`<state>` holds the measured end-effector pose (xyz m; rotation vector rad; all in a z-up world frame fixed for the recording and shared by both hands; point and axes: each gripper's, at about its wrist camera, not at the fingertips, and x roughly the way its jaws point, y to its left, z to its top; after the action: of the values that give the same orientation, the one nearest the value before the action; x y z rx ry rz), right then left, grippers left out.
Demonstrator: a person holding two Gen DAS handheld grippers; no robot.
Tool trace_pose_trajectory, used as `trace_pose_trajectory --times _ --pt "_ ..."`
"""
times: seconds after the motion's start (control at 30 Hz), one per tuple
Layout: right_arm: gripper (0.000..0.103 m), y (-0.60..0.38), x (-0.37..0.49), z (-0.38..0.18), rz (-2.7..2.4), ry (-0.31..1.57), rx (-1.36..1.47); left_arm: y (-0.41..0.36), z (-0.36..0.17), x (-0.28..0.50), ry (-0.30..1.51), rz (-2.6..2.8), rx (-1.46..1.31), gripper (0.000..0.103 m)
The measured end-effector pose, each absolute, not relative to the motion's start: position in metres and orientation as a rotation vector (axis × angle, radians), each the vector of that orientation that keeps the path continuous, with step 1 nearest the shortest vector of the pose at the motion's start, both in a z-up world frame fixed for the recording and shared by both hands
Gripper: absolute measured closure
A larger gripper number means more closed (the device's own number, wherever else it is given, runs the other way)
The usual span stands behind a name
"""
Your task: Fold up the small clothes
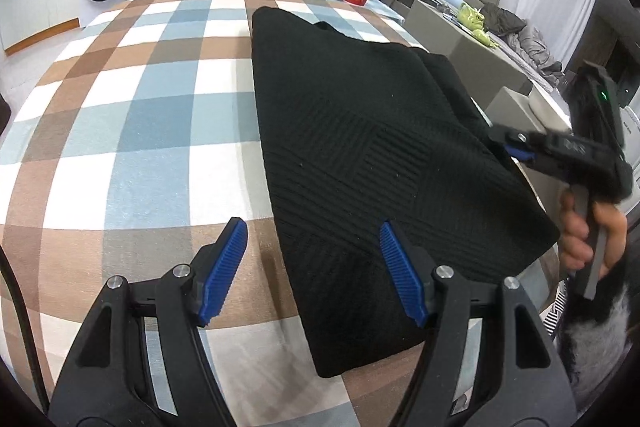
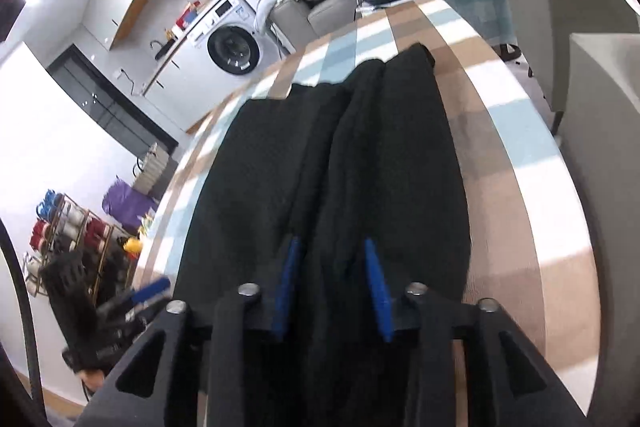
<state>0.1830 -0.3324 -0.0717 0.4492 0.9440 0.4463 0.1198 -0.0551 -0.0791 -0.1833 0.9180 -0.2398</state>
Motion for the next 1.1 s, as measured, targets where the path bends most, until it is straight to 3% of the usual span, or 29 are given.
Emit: trace_pose_trajectory --times 0.07,0.13,0.17,0.2,0.43,0.53,0.67,0.77,0.93,1.0,1.1 --pt "0.067 -0.327 0.198 -0.074 0.449 0.945 0.443 -0.057 -0.08 0.12 0.924 -0.241 -0.179 0.037" --pt "0.076 -0.32 0.211 -0.074 0.419 0.931 0.41 -0.057 -0.08 0.121 0.919 -0.235 -0.167 0.036" --pt "0.09 -0.316 0.217 -0.074 0.398 0.935 0.381 -0.057 -0.08 0.121 0.918 -0.231 -0.165 0.036" --pt "0.097 -0.312 0.221 -0.072 0.387 0.931 0.357 -0.056 -0.08 0.122 0.919 -0.228 -0.167 0.037" --pt "0.099 -0.311 0.207 -0.017 0.34 0.745 0.181 -0.047 -0.074 0.124 0.896 -0.231 -0.21 0.037" --pt "0.099 -0.329 0.214 -0.03 0.245 0.782 0.151 -0.047 -0.074 0.126 0.893 -0.237 -0.215 0.037" --pt "0.096 -0.345 0.228 -0.07 0.242 0.976 0.217 -0.049 -0.079 0.128 0.914 -0.24 -0.218 0.037" --pt "0.087 -0.353 0.214 -0.066 0.238 0.955 0.23 -0.051 -0.08 0.127 0.912 -0.241 -0.205 0.036" --pt "0.085 -0.347 0.18 -0.036 0.271 0.875 0.223 -0.052 -0.082 0.13 0.917 -0.241 -0.208 0.037" --pt "0.068 -0.337 0.176 -0.026 0.324 0.864 0.209 -0.056 -0.082 0.13 0.918 -0.247 -0.204 0.037" --pt "0.063 -0.319 0.195 -0.027 0.384 0.883 0.2 -0.062 -0.081 0.128 0.916 -0.261 -0.194 0.037"
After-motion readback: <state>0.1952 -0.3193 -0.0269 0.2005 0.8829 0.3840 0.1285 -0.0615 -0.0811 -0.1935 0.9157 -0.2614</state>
